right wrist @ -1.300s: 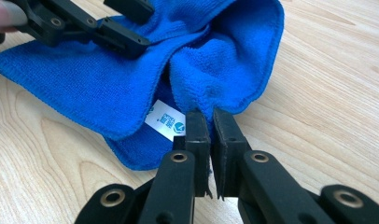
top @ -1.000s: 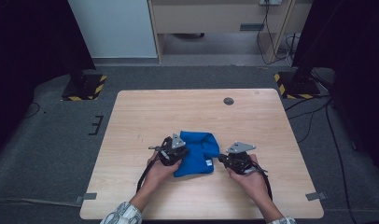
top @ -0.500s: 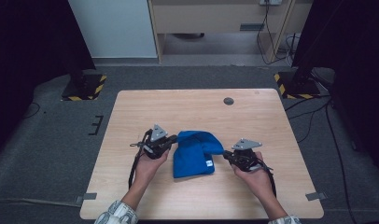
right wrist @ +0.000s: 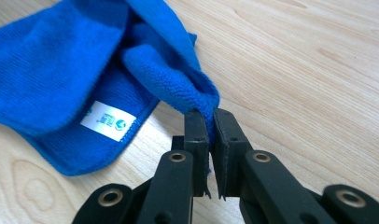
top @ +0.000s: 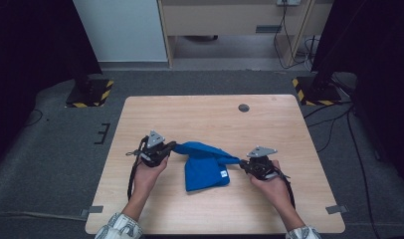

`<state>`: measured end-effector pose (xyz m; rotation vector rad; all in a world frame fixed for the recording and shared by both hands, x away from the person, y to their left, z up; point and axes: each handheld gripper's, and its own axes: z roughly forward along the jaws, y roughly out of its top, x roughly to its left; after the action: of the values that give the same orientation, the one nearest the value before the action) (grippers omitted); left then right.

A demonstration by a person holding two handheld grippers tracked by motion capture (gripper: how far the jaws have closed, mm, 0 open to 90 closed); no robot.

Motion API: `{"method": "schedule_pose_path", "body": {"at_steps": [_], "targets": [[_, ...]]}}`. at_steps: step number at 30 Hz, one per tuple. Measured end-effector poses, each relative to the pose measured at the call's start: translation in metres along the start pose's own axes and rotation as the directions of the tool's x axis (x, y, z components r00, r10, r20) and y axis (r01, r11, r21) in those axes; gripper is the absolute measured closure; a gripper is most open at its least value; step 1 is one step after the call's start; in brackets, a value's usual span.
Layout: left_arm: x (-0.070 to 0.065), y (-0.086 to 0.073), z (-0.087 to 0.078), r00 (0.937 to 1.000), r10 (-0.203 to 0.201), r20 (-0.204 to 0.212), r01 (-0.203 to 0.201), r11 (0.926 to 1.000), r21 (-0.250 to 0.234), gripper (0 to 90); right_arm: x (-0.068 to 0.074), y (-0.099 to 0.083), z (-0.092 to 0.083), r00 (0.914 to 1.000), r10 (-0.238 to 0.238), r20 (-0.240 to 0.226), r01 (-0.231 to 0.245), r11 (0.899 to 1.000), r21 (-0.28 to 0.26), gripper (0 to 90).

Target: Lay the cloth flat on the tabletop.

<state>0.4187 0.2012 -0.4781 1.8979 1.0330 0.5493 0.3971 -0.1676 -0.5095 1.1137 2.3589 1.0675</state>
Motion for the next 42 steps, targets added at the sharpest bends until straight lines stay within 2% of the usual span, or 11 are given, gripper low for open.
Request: {"method": "schedule_pose_path", "body": {"at_steps": [10,12,13,15,23,25,27,28,32,36,42], "targets": [[0.003,-0.004,0.001,0.9999,-0.012,-0.002,0.012,0.9998,0.016,89.3,-0.006,-0.003,0.007,0.9994,0.011,0.034,-0.012,0.999,0.033,80.5],[0.003,-0.005,0.002,0.9999,-0.011,0.000,0.011,0.9998,0.019,89.2,-0.004,-0.003,0.006,0.9996,0.016,0.022,-0.017,0.999,0.036,68.5],[0.003,-0.006,0.003,0.9999,-0.010,0.000,0.010,0.9996,0.025,89.2,-0.004,-0.003,0.006,0.9996,0.016,0.022,-0.017,0.999,0.036,68.5],[0.004,-0.009,0.005,0.9997,-0.023,-0.006,0.023,0.9992,0.033,89.2,-0.004,-0.004,0.007,0.9997,0.022,0.015,-0.022,0.999,0.049,53.0],[0.009,-0.010,0.003,0.9988,-0.048,-0.012,0.048,0.9986,0.021,89.1,-0.003,-0.001,0.006,0.9977,0.067,-0.016,-0.067,0.998,0.003,36.4],[0.010,-0.010,0.003,0.9987,-0.049,-0.017,0.049,0.9985,0.022,89.2,-0.002,-0.001,0.006,0.9957,0.088,-0.030,-0.088,0.996,-0.011,39.3],[0.011,-0.011,0.003,0.9984,-0.050,-0.025,0.051,0.9985,0.019,89.1,0.000,-0.002,0.008,0.9964,0.079,-0.031,-0.080,0.997,-0.019,58.5],[0.011,-0.011,0.003,0.9984,-0.050,-0.025,0.051,0.9985,0.019,89.2,0.000,-0.002,0.008,0.9964,0.079,-0.031,-0.080,0.997,-0.019,58.5],[0.013,-0.011,0.003,0.9979,-0.054,-0.037,0.054,0.9985,0.002,89.1,-0.002,-0.003,0.006,0.9937,0.099,-0.052,-0.102,0.993,-0.065,85.3],[0.010,-0.010,0.003,0.9983,-0.053,-0.027,0.052,0.9986,-0.005,89.1,-0.003,0.004,-0.009,0.9940,0.103,-0.037,-0.107,0.986,-0.124,86.9],[0.000,-0.005,0.006,0.9993,-0.034,-0.017,0.034,0.9992,-0.021,89.0,-0.011,0.006,-0.029,0.9934,0.113,-0.022,-0.115,0.981,-0.155,86.9]]}}
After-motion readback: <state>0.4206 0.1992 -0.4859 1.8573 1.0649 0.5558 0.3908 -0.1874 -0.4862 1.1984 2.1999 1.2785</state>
